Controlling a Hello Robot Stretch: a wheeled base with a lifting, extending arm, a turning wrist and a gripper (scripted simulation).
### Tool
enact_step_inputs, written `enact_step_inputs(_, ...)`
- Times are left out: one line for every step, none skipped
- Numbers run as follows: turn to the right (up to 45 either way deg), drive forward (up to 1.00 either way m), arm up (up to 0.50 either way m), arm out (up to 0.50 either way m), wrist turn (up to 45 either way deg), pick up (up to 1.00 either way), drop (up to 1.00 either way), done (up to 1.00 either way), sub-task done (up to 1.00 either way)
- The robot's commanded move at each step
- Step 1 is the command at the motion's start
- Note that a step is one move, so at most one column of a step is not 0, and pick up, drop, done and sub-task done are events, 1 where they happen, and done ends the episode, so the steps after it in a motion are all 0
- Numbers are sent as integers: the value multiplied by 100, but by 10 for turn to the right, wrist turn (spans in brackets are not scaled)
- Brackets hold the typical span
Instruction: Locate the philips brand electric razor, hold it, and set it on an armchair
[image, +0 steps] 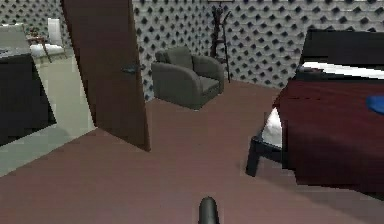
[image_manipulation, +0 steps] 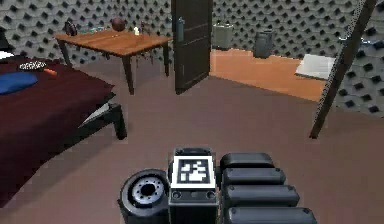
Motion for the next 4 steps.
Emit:
enact_step_inputs(0,100,0,0,0,0,0,0,0)
enact_step_inputs(0,65,0,0,0,0,0,0,0)
enact_step_inputs(360,0,0,0,0,0,0,0,0)
enact_step_inputs(0,5,0,0,0,0,0,0,0)
